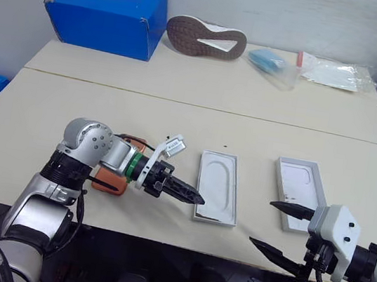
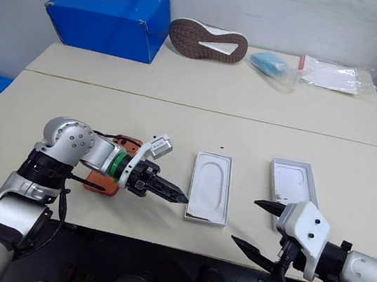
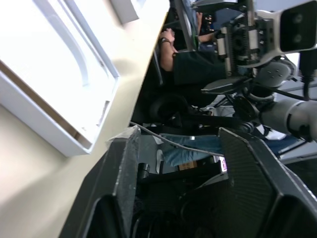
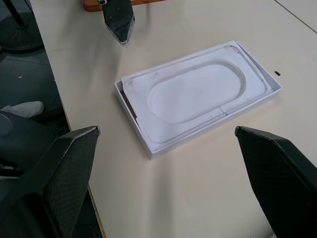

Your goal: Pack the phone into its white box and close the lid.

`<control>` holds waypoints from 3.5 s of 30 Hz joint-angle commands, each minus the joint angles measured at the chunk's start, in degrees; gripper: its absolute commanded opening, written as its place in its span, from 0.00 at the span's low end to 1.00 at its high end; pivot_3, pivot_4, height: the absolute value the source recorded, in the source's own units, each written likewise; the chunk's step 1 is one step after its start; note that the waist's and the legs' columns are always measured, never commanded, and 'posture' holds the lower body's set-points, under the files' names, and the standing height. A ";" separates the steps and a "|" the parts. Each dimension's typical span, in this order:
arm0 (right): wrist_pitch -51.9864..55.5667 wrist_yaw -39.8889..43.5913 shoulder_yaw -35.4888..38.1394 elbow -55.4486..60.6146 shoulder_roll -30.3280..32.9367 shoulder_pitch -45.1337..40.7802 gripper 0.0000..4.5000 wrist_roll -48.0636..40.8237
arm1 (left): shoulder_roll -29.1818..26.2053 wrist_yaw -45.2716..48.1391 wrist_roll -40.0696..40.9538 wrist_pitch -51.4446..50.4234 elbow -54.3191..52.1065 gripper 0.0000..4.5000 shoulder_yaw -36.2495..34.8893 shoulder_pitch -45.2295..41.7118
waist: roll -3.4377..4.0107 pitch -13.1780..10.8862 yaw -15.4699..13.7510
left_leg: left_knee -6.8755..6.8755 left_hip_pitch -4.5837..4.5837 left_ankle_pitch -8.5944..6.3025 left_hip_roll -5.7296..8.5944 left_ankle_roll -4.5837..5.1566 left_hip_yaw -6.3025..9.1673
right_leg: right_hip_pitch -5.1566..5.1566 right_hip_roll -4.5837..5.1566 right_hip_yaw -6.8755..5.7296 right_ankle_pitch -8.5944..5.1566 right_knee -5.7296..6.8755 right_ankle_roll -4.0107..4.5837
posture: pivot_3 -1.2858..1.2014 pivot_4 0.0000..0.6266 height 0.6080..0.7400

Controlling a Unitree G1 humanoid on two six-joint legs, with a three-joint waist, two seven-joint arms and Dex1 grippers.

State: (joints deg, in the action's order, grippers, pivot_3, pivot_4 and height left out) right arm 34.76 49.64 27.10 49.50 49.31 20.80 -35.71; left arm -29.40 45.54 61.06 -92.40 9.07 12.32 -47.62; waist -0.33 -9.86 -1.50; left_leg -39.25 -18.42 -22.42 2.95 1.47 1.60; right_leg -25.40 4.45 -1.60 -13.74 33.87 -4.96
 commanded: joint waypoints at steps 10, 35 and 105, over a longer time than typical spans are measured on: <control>-2.07 -0.53 -1.47 0.70 0.04 -0.36 1.00 0.57 | -3.21 9.51 -15.55 24.40 -11.86 0.47 7.46 4.06 | 0.00 0.00 0.02 | 0.00 0.03 0.00 -0.01 -0.01 0.00 | 0.01 0.00 0.02 0.00 0.01 0.00 | 0.52 0.24 1.00; -1.62 -2.60 -1.84 0.94 -0.49 -0.85 1.00 0.49 | 3.52 19.58 -47.79 60.16 -2.52 0.01 17.92 4.15 | -0.02 0.01 -0.12 | -0.01 -0.06 0.00 0.00 0.29 -0.01 | 0.00 0.01 0.02 0.01 -0.03 -0.01 | 0.52 0.24 1.00; -17.80 4.56 -58.64 -54.24 -33.63 -60.59 0.01 34.61 | -28.66 41.20 -47.26 29.06 24.16 1.00 8.08 6.24 | 0.19 0.11 3.47 | -0.81 -0.77 -0.01 0.19 0.03 0.77 | -0.60 0.15 -0.70 -0.11 1.14 0.21 | 0.52 0.24 1.00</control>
State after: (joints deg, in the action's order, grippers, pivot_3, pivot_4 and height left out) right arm 18.42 54.59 -31.17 -4.83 16.63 -38.96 -1.62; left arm -59.24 85.93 14.16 -60.56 34.10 16.86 -44.46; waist -0.13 -9.76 1.97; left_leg -40.06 -19.19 -22.44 3.16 1.50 2.37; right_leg -25.99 4.60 -2.28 -13.84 35.02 -4.75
